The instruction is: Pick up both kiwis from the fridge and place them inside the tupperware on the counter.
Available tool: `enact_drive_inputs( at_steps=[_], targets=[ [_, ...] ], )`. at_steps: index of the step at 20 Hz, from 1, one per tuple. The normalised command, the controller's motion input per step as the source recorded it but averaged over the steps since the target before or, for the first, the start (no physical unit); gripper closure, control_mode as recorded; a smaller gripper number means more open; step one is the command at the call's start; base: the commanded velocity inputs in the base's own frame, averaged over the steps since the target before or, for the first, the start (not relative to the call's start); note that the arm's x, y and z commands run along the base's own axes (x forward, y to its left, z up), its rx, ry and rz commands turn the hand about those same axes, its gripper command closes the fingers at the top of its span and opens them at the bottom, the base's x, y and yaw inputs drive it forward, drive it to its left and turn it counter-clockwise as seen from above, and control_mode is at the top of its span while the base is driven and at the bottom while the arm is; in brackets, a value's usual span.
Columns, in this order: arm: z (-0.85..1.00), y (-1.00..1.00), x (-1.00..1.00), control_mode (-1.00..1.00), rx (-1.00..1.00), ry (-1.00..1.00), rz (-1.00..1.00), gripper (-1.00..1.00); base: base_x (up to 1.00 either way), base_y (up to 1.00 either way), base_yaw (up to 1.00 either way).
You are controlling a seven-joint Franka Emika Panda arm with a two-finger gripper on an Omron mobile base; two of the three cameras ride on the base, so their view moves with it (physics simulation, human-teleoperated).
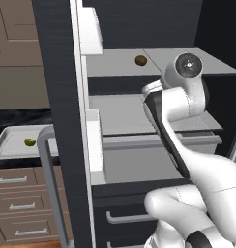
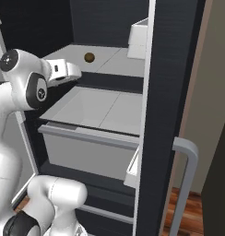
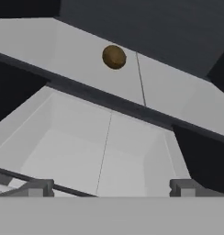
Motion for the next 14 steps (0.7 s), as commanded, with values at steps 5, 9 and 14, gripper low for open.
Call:
enact_drive_inputs(
  at_steps=[5,9,14],
  targets=[
    [0.66,-0.01,0.61,-1.00,0.01,0.05,0.00,-1.00,0.00,0.00,0.00],
    [0.36,0.00,0.58,-1.00,0.03,0.29,0.00,-1.00,0.00,0.00,0.00],
    [0.00,-0.01,0.54,-1.00,0.00,0.32,0.00,-1.00,0.00,0.00,0.00]
  ],
)
